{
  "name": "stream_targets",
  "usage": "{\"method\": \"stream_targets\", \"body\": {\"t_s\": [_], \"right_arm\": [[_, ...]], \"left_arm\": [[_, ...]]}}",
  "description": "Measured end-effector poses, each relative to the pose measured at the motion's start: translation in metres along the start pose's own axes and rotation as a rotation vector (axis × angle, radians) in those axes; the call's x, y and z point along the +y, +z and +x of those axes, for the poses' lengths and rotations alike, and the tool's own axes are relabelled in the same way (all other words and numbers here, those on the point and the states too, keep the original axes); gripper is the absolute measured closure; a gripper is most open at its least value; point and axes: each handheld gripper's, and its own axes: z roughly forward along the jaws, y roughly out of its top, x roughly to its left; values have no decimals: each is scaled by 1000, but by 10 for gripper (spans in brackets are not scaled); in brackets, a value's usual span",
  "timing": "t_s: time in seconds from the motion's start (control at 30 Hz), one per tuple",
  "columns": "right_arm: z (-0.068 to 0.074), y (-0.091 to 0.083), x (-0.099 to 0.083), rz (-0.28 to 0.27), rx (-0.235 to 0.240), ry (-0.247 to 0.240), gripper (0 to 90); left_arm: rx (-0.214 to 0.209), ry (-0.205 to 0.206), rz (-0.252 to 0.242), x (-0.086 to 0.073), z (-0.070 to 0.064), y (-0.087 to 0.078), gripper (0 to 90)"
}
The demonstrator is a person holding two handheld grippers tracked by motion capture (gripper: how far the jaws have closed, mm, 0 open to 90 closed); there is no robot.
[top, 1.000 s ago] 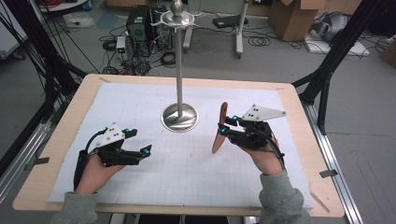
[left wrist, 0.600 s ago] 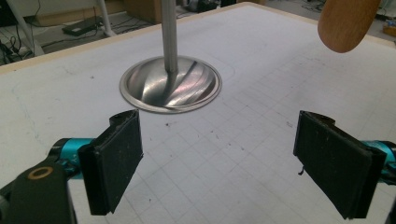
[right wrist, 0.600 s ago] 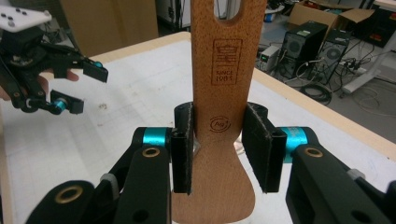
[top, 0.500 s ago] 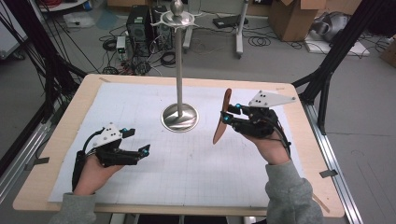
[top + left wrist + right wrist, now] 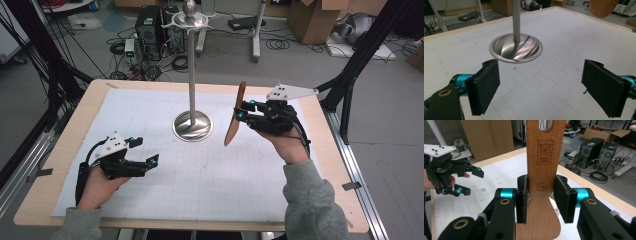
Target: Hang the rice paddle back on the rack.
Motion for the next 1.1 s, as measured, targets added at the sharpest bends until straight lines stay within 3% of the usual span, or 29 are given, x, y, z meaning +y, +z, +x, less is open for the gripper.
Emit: {"method": "stream_targets", "body": {"t_s": [0.17, 0.5, 0.57, 0.7, 1.1], "right_arm": [[-4, 8, 8, 9, 16, 1, 648], [-11, 18, 20, 12, 28, 1, 648], [-12, 21, 22, 10, 30, 1, 648], [-22, 29, 22, 23, 14, 16, 648], [-38, 35, 32, 21, 11, 27, 648]], "left_arm": [[15, -4, -34, 3, 4, -8, 155], [40, -21, -46, 1, 12, -15, 156], [22, -47, -56, 2, 12, -17, 158], [23, -37, -69, 4, 9, -20, 158], [40, -53, -49, 1, 15, -22, 159]]}}
